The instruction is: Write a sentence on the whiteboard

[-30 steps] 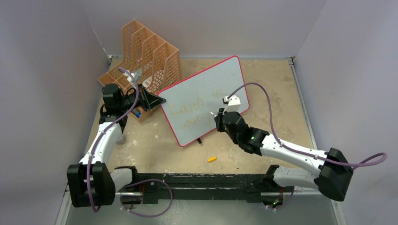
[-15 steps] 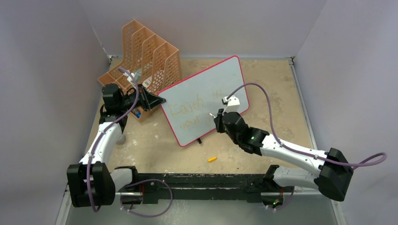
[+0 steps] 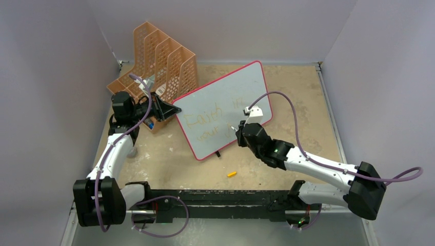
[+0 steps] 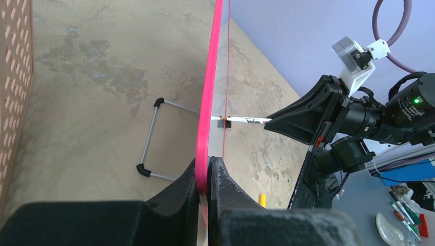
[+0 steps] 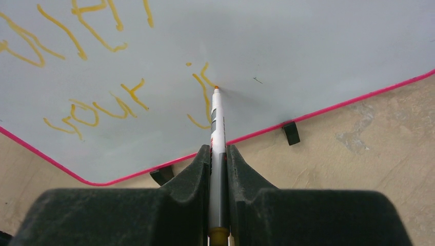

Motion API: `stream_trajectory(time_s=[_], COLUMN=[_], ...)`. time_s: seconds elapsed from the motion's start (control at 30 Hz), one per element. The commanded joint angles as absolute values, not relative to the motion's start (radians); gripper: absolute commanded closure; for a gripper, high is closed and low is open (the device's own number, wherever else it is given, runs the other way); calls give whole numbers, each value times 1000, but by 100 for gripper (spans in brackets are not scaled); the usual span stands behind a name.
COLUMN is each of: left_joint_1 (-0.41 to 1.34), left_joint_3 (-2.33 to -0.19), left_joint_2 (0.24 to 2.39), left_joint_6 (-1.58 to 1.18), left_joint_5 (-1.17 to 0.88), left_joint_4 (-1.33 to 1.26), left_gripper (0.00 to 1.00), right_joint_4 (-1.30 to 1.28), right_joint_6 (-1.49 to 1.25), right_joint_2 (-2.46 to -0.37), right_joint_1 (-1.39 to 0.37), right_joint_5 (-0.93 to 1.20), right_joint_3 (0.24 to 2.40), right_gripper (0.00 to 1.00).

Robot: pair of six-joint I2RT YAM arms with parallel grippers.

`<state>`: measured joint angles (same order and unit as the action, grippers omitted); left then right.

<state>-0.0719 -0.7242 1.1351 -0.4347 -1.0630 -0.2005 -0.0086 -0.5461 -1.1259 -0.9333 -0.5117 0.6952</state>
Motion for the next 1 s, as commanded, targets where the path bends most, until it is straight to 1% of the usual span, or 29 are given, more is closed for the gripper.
stream_trajectory(time_s=[0.0, 0.27, 0.97], left_joint_1=[-80, -80, -80], left_joint_3=[-752, -752, -753], left_joint_2=[1138, 1138, 1140], left_joint_6=[-361, -360, -360], left_joint_5=[-1048, -1048, -1054], left_joint_4=[-232, -232, -233], left_gripper=[100, 100, 100], right_joint_4=[-29, -5, 76], right_joint_6=[-568, -559, -497], right_joint_2=[-1128, -1117, -1136], right_joint_1=[-924, -917, -915], right_joint_5=[-572, -613, -594], right_joint_3=[696, 709, 748], right_gripper=[100, 100, 100])
